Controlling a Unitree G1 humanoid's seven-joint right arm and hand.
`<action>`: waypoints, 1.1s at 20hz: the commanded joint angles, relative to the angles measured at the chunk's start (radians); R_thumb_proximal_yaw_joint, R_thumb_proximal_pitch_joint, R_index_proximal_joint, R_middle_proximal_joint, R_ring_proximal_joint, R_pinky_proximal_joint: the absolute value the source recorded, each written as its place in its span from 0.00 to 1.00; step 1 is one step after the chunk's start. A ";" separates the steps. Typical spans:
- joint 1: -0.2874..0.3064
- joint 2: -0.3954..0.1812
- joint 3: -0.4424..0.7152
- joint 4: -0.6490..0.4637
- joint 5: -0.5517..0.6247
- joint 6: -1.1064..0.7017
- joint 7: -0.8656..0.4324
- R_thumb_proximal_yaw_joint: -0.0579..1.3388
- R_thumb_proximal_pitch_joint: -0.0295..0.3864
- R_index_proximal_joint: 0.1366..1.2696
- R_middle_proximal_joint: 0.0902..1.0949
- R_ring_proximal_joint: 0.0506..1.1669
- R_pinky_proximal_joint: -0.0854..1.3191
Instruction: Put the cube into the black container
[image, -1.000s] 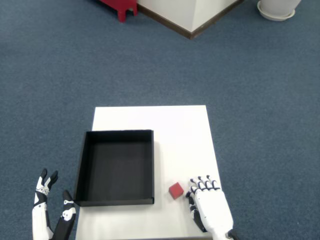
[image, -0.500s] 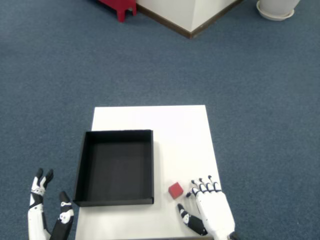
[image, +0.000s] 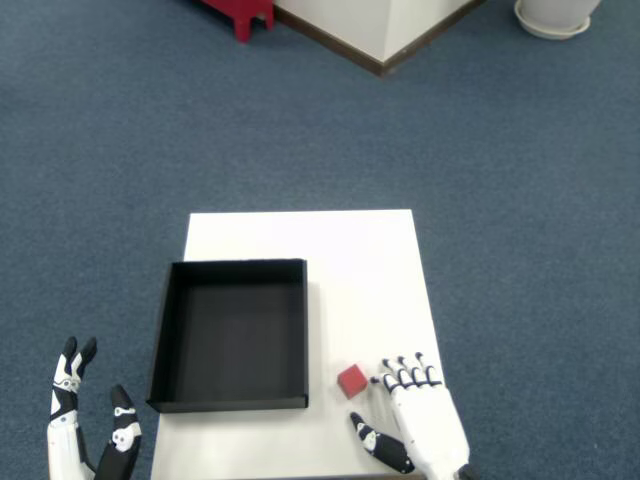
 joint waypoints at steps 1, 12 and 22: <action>-0.035 -0.004 0.005 -0.025 0.019 0.014 -0.029 0.38 0.24 0.28 0.15 0.15 0.08; -0.044 -0.001 0.039 -0.088 0.053 0.052 -0.044 0.32 0.16 0.23 0.11 0.12 0.04; -0.071 0.003 0.080 -0.125 0.094 0.083 -0.081 0.30 0.14 0.25 0.10 0.11 0.04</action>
